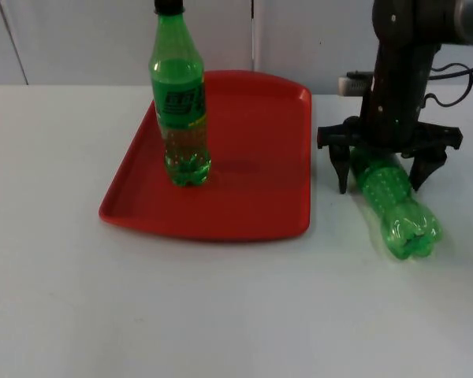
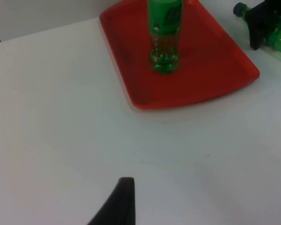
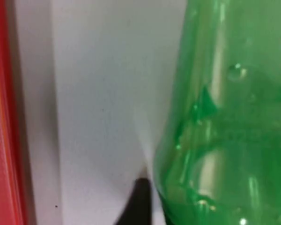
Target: Place the bottle upright on the tray.
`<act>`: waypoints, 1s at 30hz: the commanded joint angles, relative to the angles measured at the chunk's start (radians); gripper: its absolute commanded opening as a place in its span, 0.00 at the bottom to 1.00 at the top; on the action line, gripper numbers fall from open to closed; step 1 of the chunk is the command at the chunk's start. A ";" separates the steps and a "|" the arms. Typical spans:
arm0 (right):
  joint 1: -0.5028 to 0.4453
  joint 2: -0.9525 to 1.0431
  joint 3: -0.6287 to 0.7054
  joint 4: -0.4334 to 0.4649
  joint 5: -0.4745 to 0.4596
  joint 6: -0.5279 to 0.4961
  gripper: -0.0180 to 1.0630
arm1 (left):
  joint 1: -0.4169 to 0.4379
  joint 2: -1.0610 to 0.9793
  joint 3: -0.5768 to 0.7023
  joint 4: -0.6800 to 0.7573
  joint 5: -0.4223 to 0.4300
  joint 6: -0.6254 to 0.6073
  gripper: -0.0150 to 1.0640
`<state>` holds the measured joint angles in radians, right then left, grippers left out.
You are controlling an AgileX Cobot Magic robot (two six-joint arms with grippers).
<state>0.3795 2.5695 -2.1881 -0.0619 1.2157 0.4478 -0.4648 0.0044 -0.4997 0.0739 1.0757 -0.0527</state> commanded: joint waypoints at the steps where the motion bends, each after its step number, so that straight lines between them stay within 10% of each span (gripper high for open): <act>1: 0.003 -0.005 -0.001 -0.007 0.005 0.012 0.68 | -0.005 -0.004 0.005 0.006 -0.001 0.001 0.99; 4: 0.003 -0.005 -0.001 -0.007 0.005 0.012 0.53 | -0.005 -0.004 0.005 0.006 -0.001 0.001 0.99; 8: 0.003 -0.005 -0.003 -0.011 0.005 0.010 0.05 | -0.005 -0.004 0.005 0.006 -0.001 0.001 0.99; 30: 0.003 -0.268 -0.030 -0.011 -0.136 -0.263 0.02 | -0.005 -0.004 0.005 0.006 -0.001 0.001 0.99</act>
<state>0.3795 2.3432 -2.2100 -0.0638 1.0986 0.2063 -0.4648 0.0044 -0.4997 0.0739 1.0757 -0.0527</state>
